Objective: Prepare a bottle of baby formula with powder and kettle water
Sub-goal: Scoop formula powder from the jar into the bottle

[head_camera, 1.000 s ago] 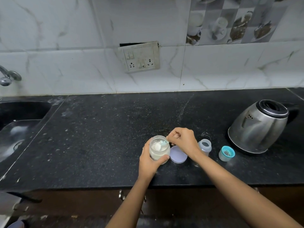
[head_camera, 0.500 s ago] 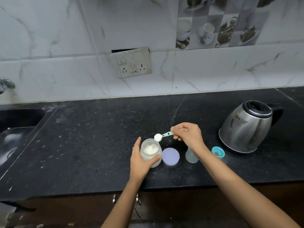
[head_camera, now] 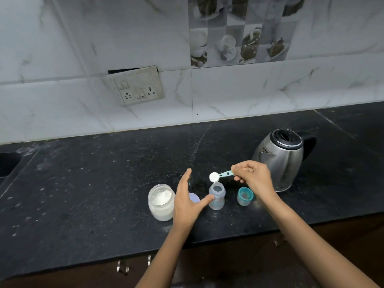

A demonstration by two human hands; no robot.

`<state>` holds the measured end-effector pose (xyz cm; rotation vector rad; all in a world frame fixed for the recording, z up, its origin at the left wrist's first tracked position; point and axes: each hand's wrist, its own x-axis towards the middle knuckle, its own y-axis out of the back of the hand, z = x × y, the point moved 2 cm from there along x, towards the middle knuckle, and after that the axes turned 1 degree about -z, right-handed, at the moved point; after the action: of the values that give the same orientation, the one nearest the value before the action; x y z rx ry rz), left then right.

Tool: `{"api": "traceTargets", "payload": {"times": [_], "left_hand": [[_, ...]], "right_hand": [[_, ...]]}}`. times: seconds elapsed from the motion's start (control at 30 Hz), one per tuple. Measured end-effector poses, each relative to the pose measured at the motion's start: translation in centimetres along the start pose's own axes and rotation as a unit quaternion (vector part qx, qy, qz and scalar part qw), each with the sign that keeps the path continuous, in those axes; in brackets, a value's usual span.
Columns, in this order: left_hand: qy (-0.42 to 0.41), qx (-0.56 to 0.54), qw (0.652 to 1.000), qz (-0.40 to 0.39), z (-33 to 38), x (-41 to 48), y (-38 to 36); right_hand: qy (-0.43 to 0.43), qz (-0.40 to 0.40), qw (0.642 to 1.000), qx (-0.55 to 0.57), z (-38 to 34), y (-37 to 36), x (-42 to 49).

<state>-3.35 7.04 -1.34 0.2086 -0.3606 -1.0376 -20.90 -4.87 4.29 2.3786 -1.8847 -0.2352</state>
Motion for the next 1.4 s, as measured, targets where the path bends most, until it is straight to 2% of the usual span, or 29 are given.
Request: {"api": "traceTargets", "payload": {"times": [0.3,0.53,0.77,0.87,1.07,1.3,1.4], "left_hand": [[0.086,0.014,0.993,-0.085,-3.4,0.2,-5.1],[0.082,0.001,0.990,-0.114,-4.0,1.3,-6.4],[0.063,-0.019,0.992,-0.108,-4.1,1.5,-6.6],[0.051,-0.016,0.992,-0.112,-4.2,1.4,-6.6],[0.035,-0.017,0.993,-0.110,-4.2,1.5,-6.6],[0.023,-0.029,0.993,-0.110,-4.3,1.5,-6.6],[0.018,-0.040,0.993,-0.109,-4.2,1.4,-6.6]], "right_hand": [[0.001,0.021,1.000,-0.020,2.4,0.8,-0.7],[0.032,0.003,0.998,-0.054,2.5,1.0,-0.8],[0.119,-0.049,0.984,-0.122,2.2,0.9,-0.8],[0.196,-0.083,0.955,-0.207,2.0,0.8,-0.6],[0.347,-0.128,0.861,-0.349,1.1,0.6,-0.2],[0.384,-0.129,0.812,-0.421,0.5,0.1,-0.2],[0.383,-0.157,0.784,-0.463,0.8,-0.6,-0.5]]}}
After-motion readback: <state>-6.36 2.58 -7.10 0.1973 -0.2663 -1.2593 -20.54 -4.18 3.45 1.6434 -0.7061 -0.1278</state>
